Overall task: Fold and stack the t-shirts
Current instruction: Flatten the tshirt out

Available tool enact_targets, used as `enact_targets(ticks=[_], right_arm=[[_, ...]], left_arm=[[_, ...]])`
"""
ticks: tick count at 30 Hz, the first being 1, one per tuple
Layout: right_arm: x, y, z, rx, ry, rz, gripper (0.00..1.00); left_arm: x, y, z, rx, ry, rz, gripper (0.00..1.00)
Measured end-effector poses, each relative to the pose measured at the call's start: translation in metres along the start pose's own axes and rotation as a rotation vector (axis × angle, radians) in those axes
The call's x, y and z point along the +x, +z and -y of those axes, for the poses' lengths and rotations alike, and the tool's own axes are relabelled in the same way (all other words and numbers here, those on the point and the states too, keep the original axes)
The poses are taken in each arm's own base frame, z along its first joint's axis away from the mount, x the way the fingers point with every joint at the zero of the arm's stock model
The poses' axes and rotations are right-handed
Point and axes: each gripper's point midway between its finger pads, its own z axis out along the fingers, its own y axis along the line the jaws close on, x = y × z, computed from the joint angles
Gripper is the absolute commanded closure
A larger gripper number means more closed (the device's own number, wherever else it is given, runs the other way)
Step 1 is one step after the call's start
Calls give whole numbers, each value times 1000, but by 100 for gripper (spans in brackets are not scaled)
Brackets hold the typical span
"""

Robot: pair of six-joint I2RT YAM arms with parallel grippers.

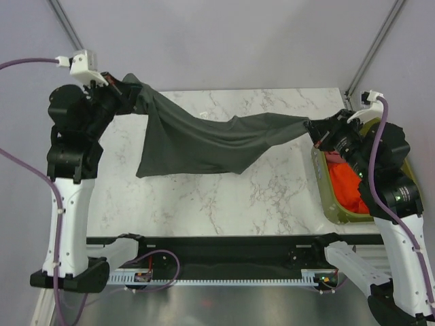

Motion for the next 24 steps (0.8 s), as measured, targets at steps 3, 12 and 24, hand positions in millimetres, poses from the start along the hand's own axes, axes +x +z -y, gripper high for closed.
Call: enact_targets(ticks=[3, 12, 24], right_arm=[[18, 0, 2, -16, 31, -38, 100], [92, 45, 57, 162, 63, -226, 100], [30, 44, 50, 206, -32, -80, 100]], left_arm=[[0, 46, 3, 55, 24, -45, 98], [105, 276, -26, 254, -71, -280, 98], [157, 255, 7, 294, -54, -415, 98]])
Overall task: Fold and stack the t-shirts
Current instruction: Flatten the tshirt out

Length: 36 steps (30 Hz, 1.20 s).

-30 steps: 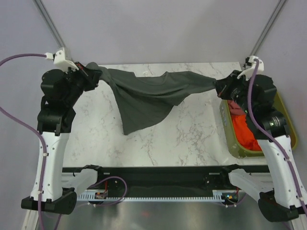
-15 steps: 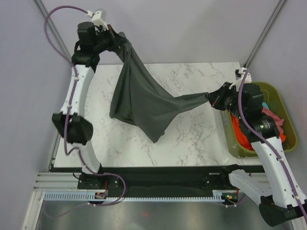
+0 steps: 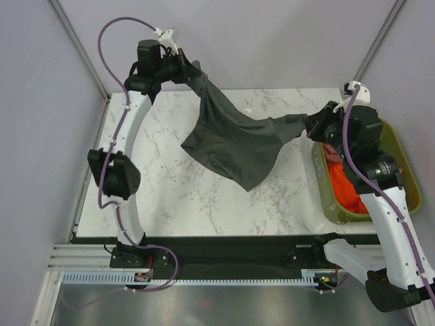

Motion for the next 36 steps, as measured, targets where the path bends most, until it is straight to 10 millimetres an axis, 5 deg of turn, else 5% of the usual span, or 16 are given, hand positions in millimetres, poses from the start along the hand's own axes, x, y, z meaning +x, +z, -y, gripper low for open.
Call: enact_targets(ticks=[3, 7, 13, 16, 18, 21, 25, 30, 36], right_arm=[[-25, -25, -21, -96, -19, 62, 100], [-43, -78, -41, -225, -29, 149, 100], [-64, -185, -66, -451, -26, 339, 100], [-71, -223, -77, -549, -5, 410, 100], [-73, -234, -83, -587, 6, 423, 100], [-69, -224, -84, -594, 17, 396, 100], [-47, -175, -77, -541, 31, 293, 100], [10, -89, -47, -388, 58, 109, 100], [82, -27, 17, -114, 93, -38, 100]], left_arm=[[-32, -73, 49, -7, 99, 112, 98], [-72, -202, 114, -34, 242, 356, 98], [-81, -377, 194, -33, 405, 716, 98], [-77, -421, 211, -40, 443, 814, 98], [-76, -431, 210, -62, 450, 839, 98], [-75, -418, 194, -115, 440, 813, 98], [-77, -356, 154, -182, 400, 687, 98], [-49, -216, 71, -226, 321, 382, 98], [32, -21, -32, -117, 215, 34, 98]])
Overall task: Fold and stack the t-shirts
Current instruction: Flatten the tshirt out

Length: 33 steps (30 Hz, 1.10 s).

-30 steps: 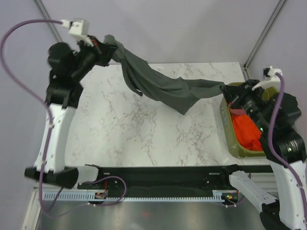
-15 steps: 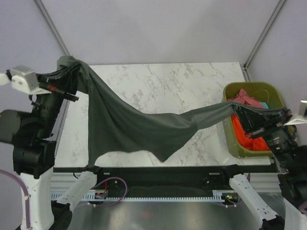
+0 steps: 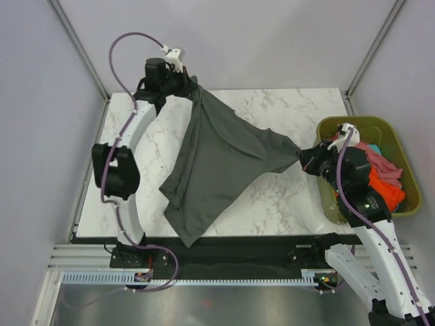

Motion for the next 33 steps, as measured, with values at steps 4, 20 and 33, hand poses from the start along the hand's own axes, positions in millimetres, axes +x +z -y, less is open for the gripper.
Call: enact_targets(ticks=[4, 20, 33], right_arm=[[29, 20, 38, 150, 11, -62, 100], [80, 57, 91, 348, -4, -208, 100], [83, 54, 98, 363, -25, -202, 100]], left_arm=[[56, 101, -28, 83, -49, -89, 82], [134, 5, -18, -180, -260, -242, 30], [330, -141, 66, -257, -470, -609, 38]])
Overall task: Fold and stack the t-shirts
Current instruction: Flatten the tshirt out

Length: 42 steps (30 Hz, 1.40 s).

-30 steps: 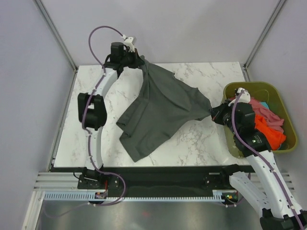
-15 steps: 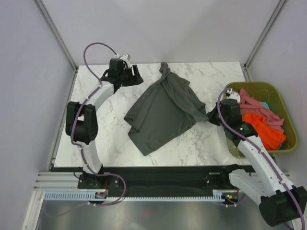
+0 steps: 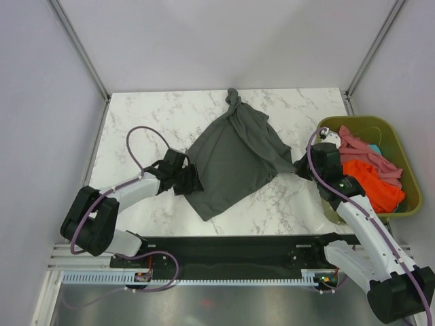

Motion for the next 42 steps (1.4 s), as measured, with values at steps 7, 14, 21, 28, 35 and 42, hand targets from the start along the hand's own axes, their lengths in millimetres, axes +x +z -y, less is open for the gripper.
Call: enact_targets(ticks=[7, 14, 21, 28, 35, 42], right_arm=[[0, -8, 1, -11, 3, 11, 100], [5, -11, 4, -19, 8, 18, 100], [33, 5, 8, -7, 9, -85, 100], [91, 20, -1, -24, -30, -260, 72], [106, 16, 16, 67, -68, -328, 46], [89, 24, 13, 119, -68, -301, 50]], left_arm=[[43, 9, 13, -5, 36, -102, 38], [0, 30, -1, -158, -23, 1, 57], [-91, 43, -61, -307, -182, 132, 56], [-122, 20, -109, -445, -207, 145, 44], [-133, -46, -86, -424, -153, 249, 39], [-95, -67, -74, -325, -201, 246, 41]])
